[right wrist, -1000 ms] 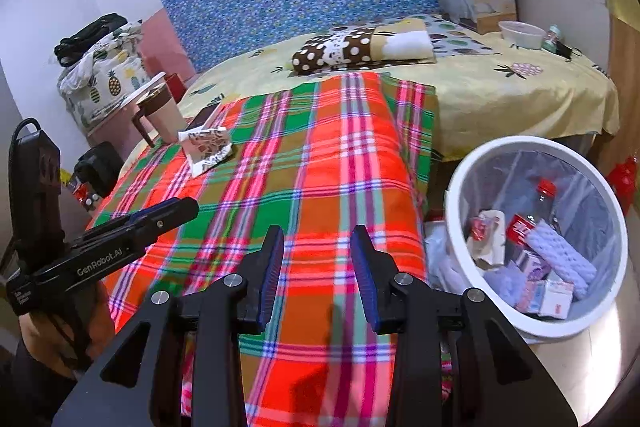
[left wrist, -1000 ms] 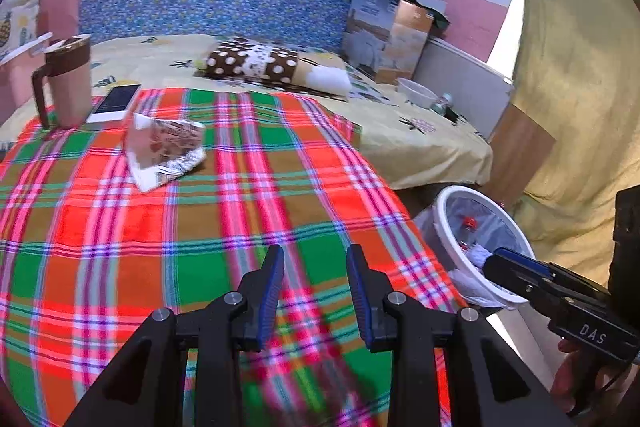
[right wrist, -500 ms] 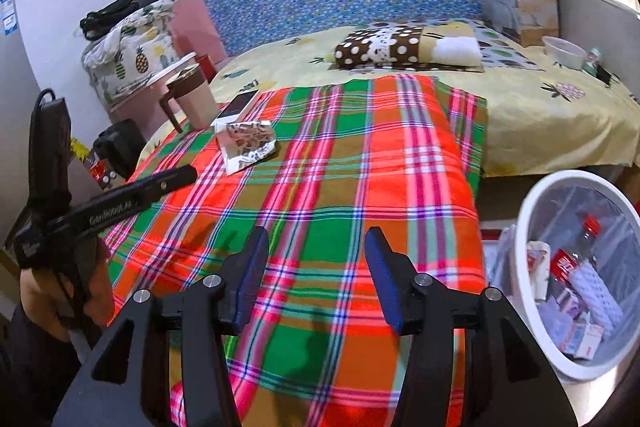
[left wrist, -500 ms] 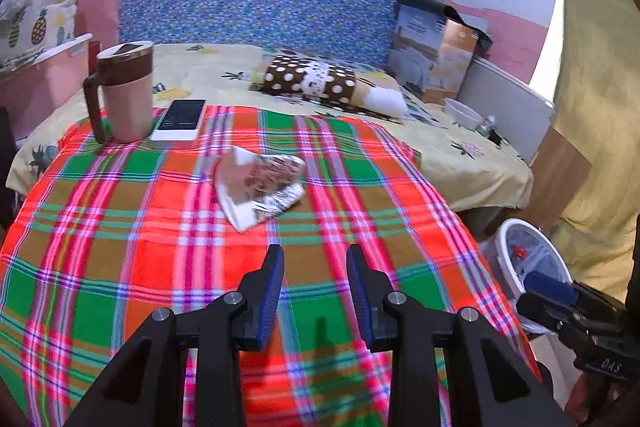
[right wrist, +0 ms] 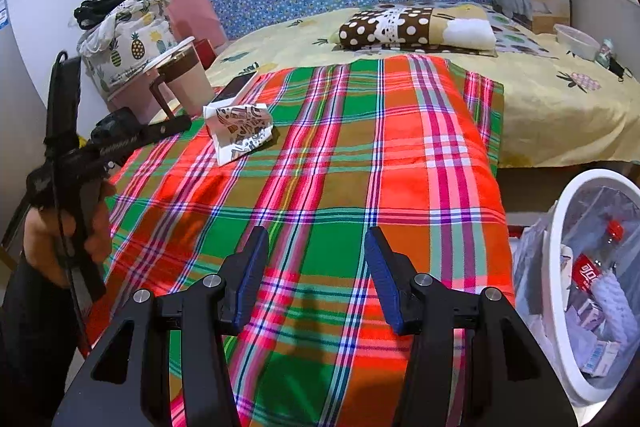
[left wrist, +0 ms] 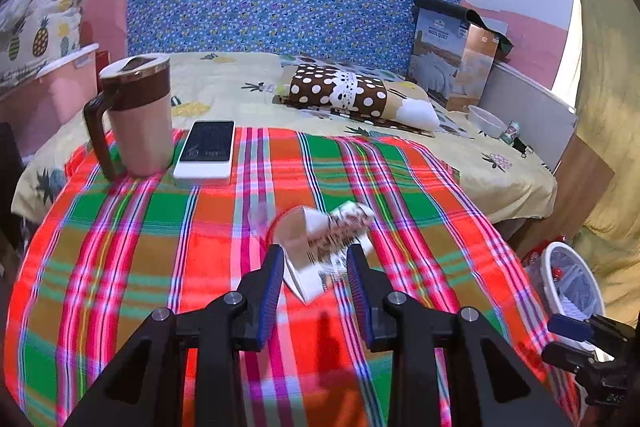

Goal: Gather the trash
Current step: 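Grasp the crumpled white printed paper cup with the left gripper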

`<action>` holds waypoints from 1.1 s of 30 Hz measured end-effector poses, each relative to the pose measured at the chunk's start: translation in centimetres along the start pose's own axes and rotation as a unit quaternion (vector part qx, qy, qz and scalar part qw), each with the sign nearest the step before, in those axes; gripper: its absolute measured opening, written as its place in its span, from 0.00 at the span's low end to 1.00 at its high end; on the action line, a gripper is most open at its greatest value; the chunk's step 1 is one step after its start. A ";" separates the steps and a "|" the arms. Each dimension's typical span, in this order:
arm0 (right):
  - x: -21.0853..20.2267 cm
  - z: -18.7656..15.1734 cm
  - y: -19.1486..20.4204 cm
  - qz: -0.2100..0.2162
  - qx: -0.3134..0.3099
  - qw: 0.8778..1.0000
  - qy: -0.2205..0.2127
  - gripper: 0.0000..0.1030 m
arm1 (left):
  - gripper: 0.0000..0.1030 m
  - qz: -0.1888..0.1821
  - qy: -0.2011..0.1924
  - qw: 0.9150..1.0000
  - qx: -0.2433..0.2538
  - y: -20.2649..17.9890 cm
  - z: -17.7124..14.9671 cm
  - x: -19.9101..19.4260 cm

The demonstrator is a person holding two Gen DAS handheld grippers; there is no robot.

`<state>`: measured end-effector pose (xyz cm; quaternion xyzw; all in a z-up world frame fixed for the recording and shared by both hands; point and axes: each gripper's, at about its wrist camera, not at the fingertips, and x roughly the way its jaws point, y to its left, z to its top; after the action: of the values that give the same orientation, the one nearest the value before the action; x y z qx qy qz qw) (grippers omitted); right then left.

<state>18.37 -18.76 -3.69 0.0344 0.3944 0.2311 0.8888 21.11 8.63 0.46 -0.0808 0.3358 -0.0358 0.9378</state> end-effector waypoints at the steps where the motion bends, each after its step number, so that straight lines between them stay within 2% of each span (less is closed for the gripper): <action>1: 0.1 0.0 -0.2 0.000 0.001 1.000 0.002 0.50 | 0.36 0.001 0.000 1.000 0.005 0.1 0.3 0.5; 3: 0.5 0.1 -0.5 -0.001 0.006 1.000 0.007 0.50 | 0.41 0.000 0.000 1.000 0.011 0.3 0.8 1.2; 11: 1.8 0.3 -1.2 0.001 0.016 1.000 0.019 0.50 | 0.42 -0.027 0.009 0.998 0.052 -0.2 1.6 4.1; 16: 1.9 0.2 -1.1 0.005 0.017 1.000 0.021 0.50 | 0.42 -0.054 0.019 0.996 0.075 -1.2 1.1 3.9; 21: 1.8 0.2 -1.1 0.010 0.020 1.000 0.020 0.50 | 0.42 -0.095 0.040 0.986 0.131 -2.7 0.4 3.7; 25: 1.5 0.3 -1.3 0.011 0.021 1.000 0.015 0.50 | 0.42 -0.100 0.037 0.984 0.145 -3.3 0.2 3.6; 28: 1.6 0.3 -1.5 0.011 0.024 1.000 0.016 0.50 | 0.42 -0.089 0.025 0.984 0.154 -3.4 0.5 4.0; 33: 1.5 0.3 -1.7 0.013 0.025 1.000 0.013 0.50 | 0.42 -0.093 0.044 0.980 0.173 -3.6 0.5 5.9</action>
<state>20.07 -19.55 -4.89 0.0589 0.4115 0.2326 0.8792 25.95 4.41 -2.17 0.0538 0.3563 -0.1839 0.9145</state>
